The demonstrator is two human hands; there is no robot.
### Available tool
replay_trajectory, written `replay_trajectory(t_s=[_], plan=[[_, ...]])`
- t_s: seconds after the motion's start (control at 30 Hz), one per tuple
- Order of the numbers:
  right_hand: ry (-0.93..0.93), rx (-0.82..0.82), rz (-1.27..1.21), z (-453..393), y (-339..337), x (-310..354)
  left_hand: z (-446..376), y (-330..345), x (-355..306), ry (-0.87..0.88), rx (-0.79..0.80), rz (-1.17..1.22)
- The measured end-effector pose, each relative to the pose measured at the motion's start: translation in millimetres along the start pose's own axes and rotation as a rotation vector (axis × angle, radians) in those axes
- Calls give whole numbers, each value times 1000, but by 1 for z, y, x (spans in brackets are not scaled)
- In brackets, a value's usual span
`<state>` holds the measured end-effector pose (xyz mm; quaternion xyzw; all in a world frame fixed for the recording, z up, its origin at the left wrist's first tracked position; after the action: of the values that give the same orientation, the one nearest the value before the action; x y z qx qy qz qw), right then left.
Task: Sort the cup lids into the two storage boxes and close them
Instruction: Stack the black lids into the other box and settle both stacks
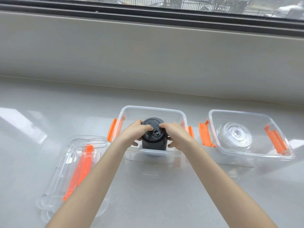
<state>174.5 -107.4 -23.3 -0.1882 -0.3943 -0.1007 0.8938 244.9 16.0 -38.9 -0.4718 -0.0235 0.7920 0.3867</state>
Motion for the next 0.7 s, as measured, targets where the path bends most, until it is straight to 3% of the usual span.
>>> replay_trajectory(t_s=[0.43,0.7], plan=[[30,21,-5,-6,1,-9,5,4,-3,11,-8,-43],[47,-1,-242,2,3,-7,16,5,-5,-6,-11,-55]])
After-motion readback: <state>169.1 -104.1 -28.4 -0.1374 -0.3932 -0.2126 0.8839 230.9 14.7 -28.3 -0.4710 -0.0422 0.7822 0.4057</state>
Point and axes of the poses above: each hand's wrist, its own z-axis away from the middle knuckle, its own y-axis out of the palm, x = y × z, the point moved 5 cm from there along -z, towards the middle knuckle, and after that the axes turned 3 degrees about -x, right-handed, at the moved point
